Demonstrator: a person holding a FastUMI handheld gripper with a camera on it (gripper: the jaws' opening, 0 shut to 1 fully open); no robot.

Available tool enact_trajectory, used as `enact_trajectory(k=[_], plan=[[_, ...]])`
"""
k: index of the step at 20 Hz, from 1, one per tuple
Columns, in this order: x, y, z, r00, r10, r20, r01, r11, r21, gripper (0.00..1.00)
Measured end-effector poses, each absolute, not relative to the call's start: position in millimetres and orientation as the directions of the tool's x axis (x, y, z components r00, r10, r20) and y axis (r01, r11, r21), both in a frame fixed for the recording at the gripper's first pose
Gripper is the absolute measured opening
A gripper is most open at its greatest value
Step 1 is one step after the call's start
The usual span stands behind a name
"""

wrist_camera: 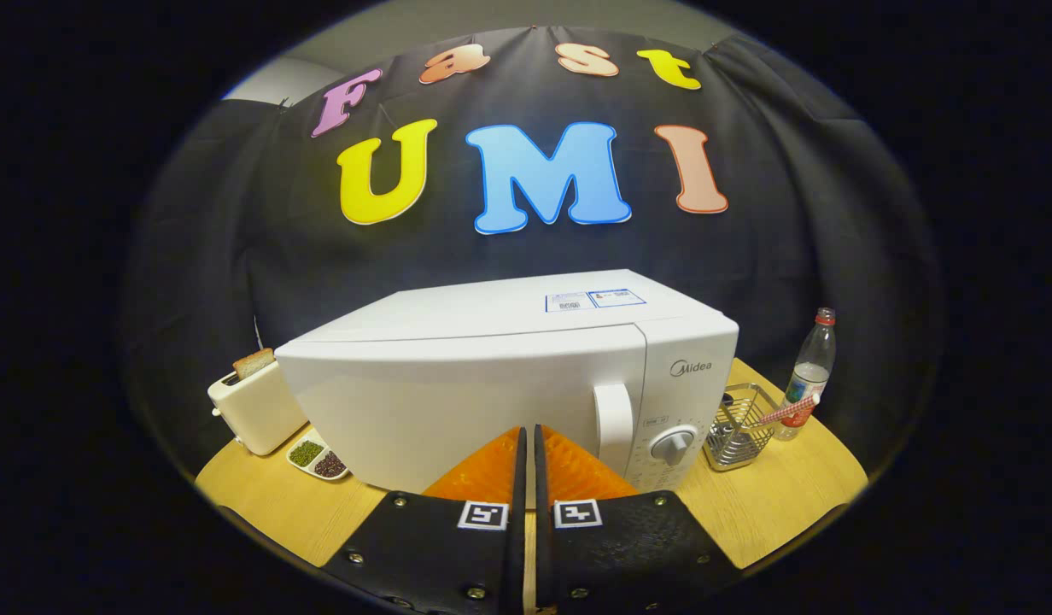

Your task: Open the microwave, put the food inside, and close the microwave door.

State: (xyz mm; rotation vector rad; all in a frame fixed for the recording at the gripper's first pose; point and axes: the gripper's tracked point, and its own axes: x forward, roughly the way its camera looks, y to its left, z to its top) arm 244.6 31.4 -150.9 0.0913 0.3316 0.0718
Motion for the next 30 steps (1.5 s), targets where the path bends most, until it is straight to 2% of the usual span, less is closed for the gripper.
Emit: enact_trajectory(k=[8, 20, 21, 22, 23, 26, 30], plan=[[176.1, 19.5, -91.1, 0.976, 0.031, -0.217, -0.019, 0.998, 0.055, 0.05], [67.4, 25.9, -51.9, 0.990, -0.018, -0.138, 0.019, 1.000, 0.009, 0.06], [58.2, 26.4, -50.0, 0.991, -0.019, -0.133, 0.020, 1.000, 0.007, 0.09], [49.5, 31.2, -49.5, 0.992, -0.011, -0.129, 0.013, 1.000, 0.013, 0.21], [42.0, 35.6, -50.0, 0.992, -0.001, -0.130, 0.003, 1.000, 0.019, 0.28], [26.5, 35.7, -57.0, 0.990, -0.012, -0.139, 0.011, 1.000, -0.011, 1.00], [10.8, 48.4, -53.6, 0.992, 0.004, -0.123, -0.005, 1.000, -0.007, 0.97]])
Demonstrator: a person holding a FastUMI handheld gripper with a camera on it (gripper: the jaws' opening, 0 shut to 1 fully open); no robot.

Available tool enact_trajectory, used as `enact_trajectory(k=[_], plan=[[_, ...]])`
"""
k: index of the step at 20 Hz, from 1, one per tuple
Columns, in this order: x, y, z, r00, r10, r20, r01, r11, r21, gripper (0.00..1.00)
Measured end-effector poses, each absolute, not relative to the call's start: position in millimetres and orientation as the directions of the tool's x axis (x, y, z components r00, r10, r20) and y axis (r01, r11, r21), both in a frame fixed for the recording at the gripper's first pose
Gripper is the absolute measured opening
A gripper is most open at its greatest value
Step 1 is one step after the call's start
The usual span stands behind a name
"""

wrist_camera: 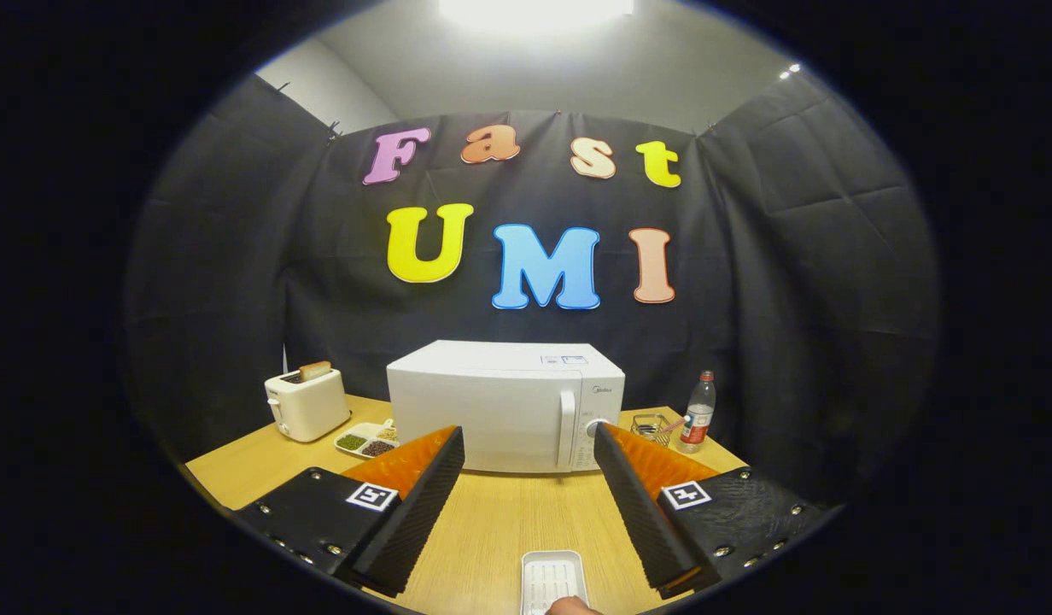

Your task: Open the microwave, put the food inside, and close the microwave door.

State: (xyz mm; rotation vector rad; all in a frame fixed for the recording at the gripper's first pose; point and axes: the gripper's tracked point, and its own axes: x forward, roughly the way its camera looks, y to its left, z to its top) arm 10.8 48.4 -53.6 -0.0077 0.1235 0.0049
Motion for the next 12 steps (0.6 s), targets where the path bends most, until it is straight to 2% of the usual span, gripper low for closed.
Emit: enact_trajectory(k=[12], plan=[[8.1, 61.4, -9.3, 0.999, 0.028, -0.016, -0.028, 1.000, 0.005, 0.97]])
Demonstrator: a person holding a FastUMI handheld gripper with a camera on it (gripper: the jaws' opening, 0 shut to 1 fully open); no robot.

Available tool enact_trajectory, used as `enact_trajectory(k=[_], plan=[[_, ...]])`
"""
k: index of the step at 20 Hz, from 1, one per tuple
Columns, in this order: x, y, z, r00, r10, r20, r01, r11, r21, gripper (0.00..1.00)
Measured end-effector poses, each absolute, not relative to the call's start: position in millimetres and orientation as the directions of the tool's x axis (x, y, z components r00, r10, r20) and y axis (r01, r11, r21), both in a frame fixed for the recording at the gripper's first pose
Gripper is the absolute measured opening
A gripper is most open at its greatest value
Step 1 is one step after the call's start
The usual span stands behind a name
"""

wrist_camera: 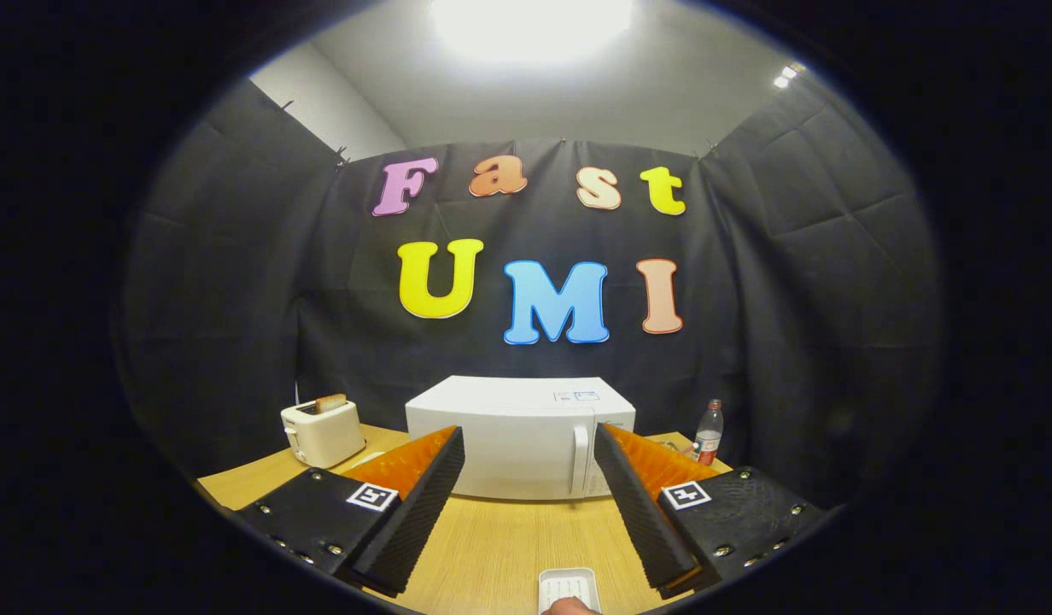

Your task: Open the microwave, put the food inside, and close the microwave door.

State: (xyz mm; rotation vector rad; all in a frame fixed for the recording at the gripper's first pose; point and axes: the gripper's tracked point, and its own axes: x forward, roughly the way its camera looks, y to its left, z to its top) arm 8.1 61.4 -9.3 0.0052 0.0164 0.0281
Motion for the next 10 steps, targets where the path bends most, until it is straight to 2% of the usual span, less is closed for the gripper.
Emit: enact_trajectory(k=[10], plan=[[5.9, 69.5, 2.0, 0.998, 0.055, 0.004, -0.055, 0.998, 0.011, 0.97]])
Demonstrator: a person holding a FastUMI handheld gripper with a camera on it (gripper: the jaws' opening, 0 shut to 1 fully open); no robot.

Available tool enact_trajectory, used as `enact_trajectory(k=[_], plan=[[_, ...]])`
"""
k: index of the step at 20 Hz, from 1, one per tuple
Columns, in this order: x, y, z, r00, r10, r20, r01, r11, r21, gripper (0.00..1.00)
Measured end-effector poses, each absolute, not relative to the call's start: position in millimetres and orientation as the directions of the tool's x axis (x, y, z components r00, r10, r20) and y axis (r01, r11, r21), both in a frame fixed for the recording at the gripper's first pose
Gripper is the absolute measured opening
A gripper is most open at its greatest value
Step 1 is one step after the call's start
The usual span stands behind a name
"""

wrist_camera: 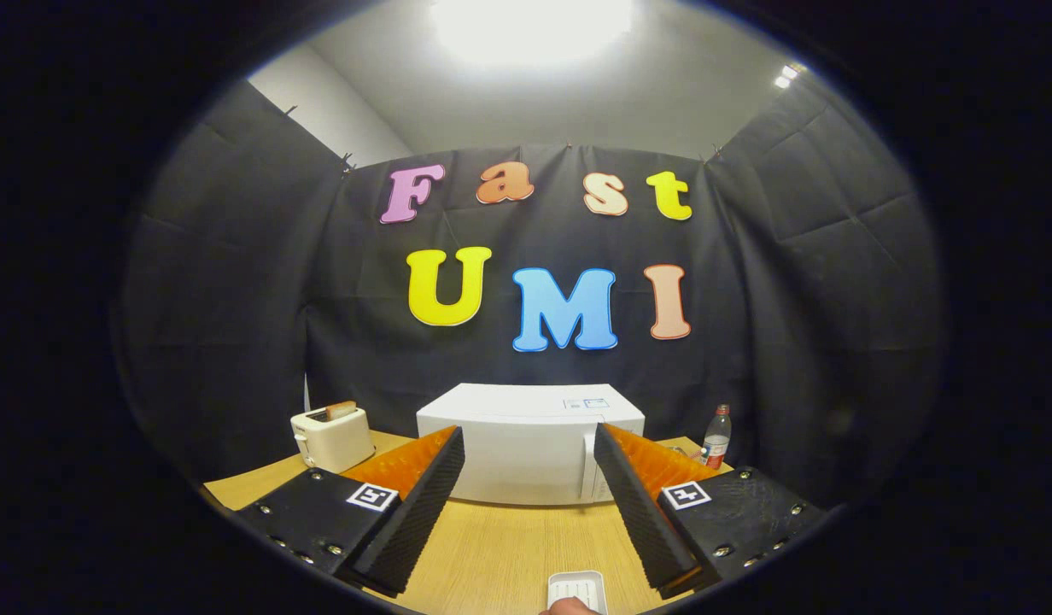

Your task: Open the microwave, put the food inside, and close the microwave door.

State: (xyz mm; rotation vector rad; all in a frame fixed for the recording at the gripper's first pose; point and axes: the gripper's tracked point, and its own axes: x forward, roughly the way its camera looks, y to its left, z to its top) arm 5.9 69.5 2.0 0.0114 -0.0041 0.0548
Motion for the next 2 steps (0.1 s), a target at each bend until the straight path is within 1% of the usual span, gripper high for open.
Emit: enact_trajectory(k=[2], plan=[[4.9, 71.4, 5.9, 0.998, 0.062, 0.013, -0.062, 0.998, 0.007, 0.96]])
